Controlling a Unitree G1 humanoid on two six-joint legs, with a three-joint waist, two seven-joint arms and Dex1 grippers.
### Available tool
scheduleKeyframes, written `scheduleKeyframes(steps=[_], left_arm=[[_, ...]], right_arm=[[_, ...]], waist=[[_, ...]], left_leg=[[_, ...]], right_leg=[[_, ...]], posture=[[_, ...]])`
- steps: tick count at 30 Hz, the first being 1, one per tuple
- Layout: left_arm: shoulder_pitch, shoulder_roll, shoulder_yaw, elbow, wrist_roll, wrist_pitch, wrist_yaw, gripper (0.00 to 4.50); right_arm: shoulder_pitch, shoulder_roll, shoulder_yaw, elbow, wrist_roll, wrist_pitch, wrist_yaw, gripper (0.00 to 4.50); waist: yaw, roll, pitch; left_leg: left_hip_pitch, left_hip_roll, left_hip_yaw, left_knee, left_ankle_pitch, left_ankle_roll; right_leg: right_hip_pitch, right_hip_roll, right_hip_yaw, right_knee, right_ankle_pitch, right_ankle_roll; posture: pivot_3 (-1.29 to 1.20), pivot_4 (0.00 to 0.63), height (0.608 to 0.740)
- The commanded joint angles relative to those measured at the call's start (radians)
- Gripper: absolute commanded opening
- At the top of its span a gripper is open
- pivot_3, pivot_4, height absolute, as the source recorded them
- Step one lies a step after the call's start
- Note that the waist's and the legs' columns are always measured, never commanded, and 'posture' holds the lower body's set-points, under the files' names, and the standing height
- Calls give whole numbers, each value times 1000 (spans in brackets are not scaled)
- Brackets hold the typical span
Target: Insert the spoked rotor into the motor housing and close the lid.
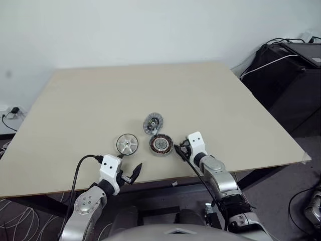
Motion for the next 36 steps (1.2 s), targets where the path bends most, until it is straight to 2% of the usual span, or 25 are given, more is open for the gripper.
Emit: scheduleKeyframes(steps=[1,11,14,20,29,36], left_arm=[[-6,-4,-6,-39,-3,-16,0,4500],[-7,-4,-6,-44,-2,-16,1,4500],[-11,-4,-7,-43,-2,-15,0,4500],[-17,-4,-7,-39,-2,-14,-1,4500],[-21,-5,-6,-36,-2,-12,1,4500],[-19,-4,-6,-37,-4,-13,-1,4500]], right_arm=[[-27,6,-9,-13,1,-12,-3,3236],[-24,9,-4,-13,6,65,8,3236],[-25,9,-3,-23,3,85,1,2683],[-20,9,-3,-56,-2,97,-11,725],[-18,31,-5,-252,33,81,-2,682],[-12,53,90,-354,36,113,55,682]], waist=[[0,0,0],[-1,-1,-1],[-1,-1,-1],[0,-1,-1],[-1,1,0],[0,1,0]], left_leg=[[0,0,0,0,0,0],[0,0,0,0,0,0],[0,0,0,0,0,0],[0,0,0,0,0,0],[0,0,0,0,0,0],[0,0,0,-1,0,0]], right_leg=[[0,0,0,0,0,0],[0,0,0,0,0,0],[0,0,0,0,0,0],[0,0,0,0,0,0],[-1,0,0,0,0,0],[-1,0,0,0,0,0]], posture=[[0,0,740],[0,0,740],[0,0,740],[0,0,740],[0,0,740],[0,0,740]])
